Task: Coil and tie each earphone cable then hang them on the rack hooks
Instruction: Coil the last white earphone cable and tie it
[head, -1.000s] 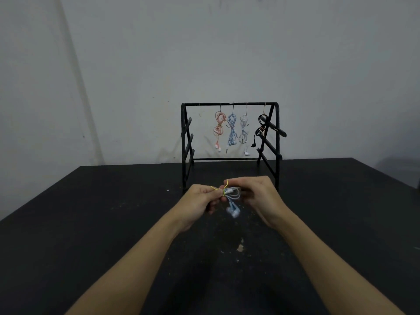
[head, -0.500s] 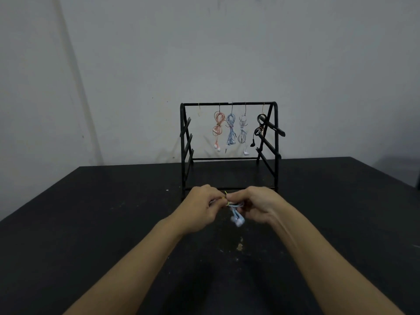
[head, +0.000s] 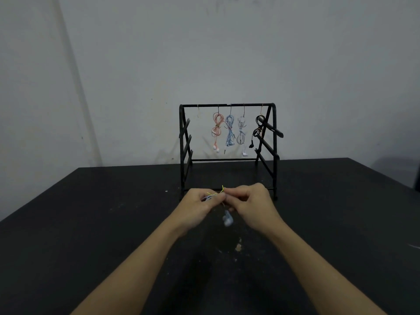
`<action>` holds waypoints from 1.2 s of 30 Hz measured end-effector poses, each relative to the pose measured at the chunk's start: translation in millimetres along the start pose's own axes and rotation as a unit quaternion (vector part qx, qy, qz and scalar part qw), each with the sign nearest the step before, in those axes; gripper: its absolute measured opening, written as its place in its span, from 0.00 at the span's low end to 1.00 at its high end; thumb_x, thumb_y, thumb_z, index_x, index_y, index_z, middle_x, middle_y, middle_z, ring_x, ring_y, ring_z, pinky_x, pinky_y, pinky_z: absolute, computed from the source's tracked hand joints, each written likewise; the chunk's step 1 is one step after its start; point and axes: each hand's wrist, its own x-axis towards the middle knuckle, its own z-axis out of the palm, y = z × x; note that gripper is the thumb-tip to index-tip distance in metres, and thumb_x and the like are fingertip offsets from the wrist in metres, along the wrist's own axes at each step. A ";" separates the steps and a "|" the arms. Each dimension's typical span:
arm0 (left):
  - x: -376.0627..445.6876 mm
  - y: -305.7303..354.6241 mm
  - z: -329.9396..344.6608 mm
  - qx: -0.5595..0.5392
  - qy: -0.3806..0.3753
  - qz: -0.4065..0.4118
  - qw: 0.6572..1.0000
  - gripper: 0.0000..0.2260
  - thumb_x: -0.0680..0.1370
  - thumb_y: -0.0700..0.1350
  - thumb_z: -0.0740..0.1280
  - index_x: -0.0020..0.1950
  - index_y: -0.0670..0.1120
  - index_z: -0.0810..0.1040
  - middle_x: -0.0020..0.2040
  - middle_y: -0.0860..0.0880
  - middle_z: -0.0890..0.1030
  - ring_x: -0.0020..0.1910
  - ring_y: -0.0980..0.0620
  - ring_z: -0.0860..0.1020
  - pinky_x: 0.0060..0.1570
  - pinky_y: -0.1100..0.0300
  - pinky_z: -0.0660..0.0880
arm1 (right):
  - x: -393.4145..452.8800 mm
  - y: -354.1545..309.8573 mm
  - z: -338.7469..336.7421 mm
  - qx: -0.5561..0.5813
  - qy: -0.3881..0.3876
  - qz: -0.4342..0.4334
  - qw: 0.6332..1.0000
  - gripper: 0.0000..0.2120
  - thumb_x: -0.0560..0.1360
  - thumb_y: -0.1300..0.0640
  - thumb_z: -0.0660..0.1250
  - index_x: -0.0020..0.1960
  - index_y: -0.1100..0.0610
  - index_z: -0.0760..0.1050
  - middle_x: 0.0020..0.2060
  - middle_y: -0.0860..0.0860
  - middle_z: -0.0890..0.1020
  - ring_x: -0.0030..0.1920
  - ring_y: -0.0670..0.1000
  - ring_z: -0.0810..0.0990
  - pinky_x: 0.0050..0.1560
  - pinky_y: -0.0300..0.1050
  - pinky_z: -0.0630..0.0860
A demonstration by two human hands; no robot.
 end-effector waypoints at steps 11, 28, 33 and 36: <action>-1.5 10.3 4.4 -0.066 0.055 0.014 0.996 0.09 0.76 0.41 0.66 0.49 0.37 0.81 0.32 0.47 0.76 0.27 0.64 0.72 0.30 0.73 0.68 | -8.5 -2.9 -1.5 -0.052 0.016 -0.140 0.989 0.13 0.74 0.67 0.67 0.58 0.61 0.79 0.42 0.51 0.80 0.33 0.46 0.80 0.37 0.33 0.78; -6.3 25.7 5.3 -0.161 -0.013 -0.083 0.983 0.11 0.79 0.40 0.59 0.52 0.38 0.80 0.35 0.50 0.71 0.33 0.57 0.66 0.36 0.63 0.65 | 4.3 8.7 -2.6 -0.309 0.093 -0.326 0.889 0.13 0.67 0.61 0.70 0.50 0.63 0.82 0.29 0.51 0.83 0.29 0.50 0.79 0.30 0.39 0.75; -8.6 27.9 8.1 -0.098 0.028 -0.053 0.993 0.10 0.79 0.41 0.62 0.56 0.40 0.80 0.37 0.52 0.78 0.28 0.65 0.73 0.34 0.66 0.67 | 0.6 9.0 -2.5 -0.339 0.118 -0.330 0.873 0.13 0.70 0.62 0.67 0.52 0.65 0.81 0.27 0.52 0.79 0.28 0.50 0.76 0.26 0.38 0.73; -10.4 23.0 9.2 -0.072 0.064 -0.028 0.995 0.08 0.77 0.42 0.65 0.53 0.44 0.82 0.37 0.54 0.80 0.29 0.68 0.74 0.35 0.66 0.68 | -0.3 6.7 -0.5 -0.352 0.130 -0.329 0.866 0.15 0.73 0.60 0.61 0.53 0.67 0.80 0.28 0.54 0.78 0.28 0.51 0.75 0.25 0.39 0.73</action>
